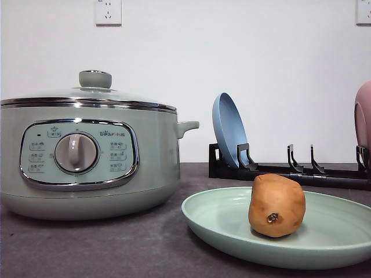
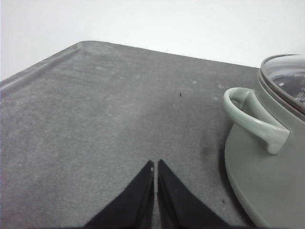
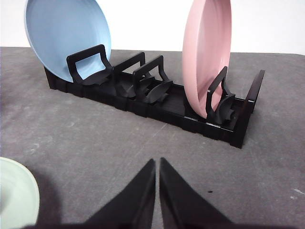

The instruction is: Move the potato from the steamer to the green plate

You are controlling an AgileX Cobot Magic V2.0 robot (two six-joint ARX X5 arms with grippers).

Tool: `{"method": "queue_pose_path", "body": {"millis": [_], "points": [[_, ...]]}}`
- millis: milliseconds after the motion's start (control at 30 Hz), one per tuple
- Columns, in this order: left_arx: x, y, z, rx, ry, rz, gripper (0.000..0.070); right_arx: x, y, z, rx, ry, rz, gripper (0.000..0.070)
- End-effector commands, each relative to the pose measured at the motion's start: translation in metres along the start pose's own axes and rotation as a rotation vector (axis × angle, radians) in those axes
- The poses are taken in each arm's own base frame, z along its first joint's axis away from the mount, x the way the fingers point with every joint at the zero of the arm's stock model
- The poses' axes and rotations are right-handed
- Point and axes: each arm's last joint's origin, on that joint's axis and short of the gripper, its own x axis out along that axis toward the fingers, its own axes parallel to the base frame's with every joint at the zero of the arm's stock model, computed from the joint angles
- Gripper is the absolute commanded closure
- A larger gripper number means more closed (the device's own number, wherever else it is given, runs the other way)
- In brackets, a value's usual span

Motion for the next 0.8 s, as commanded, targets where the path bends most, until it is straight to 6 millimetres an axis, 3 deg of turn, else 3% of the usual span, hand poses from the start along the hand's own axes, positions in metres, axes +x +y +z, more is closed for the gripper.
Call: {"method": "queue_pose_path", "body": {"millis": [0, 767], "points": [[0.0019, 0.0010, -0.0071, -0.004, 0.024, 0.009, 0.0697, 0.0002, -0.0002, -0.0013, 0.000, 0.003, 0.001, 0.0699], [0.0019, 0.0010, -0.0071, -0.004, 0.024, 0.009, 0.0697, 0.0002, -0.0002, -0.0014, 0.000, 0.003, 0.001, 0.0699]]}}
